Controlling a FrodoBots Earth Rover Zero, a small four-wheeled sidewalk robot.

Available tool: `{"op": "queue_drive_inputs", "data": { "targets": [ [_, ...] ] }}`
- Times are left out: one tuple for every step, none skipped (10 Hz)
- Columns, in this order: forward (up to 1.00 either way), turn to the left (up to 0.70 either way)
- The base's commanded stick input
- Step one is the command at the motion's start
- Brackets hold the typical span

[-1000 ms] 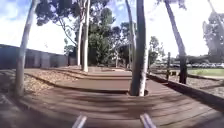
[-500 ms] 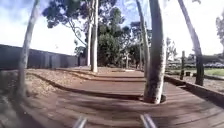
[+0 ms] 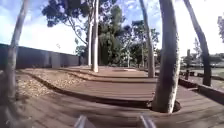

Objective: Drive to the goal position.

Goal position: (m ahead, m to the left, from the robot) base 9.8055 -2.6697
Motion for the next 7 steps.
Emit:
{"op": "queue_drive_inputs", "data": {
  "targets": [
    [0.7, 0.0],
    [0.7, 0.0],
    [0.7, 0.0],
    [0.7, 0.0],
    [0.7, 0.0],
    [0.7, 0.0],
    [0.7, 0.0]
  ]
}}
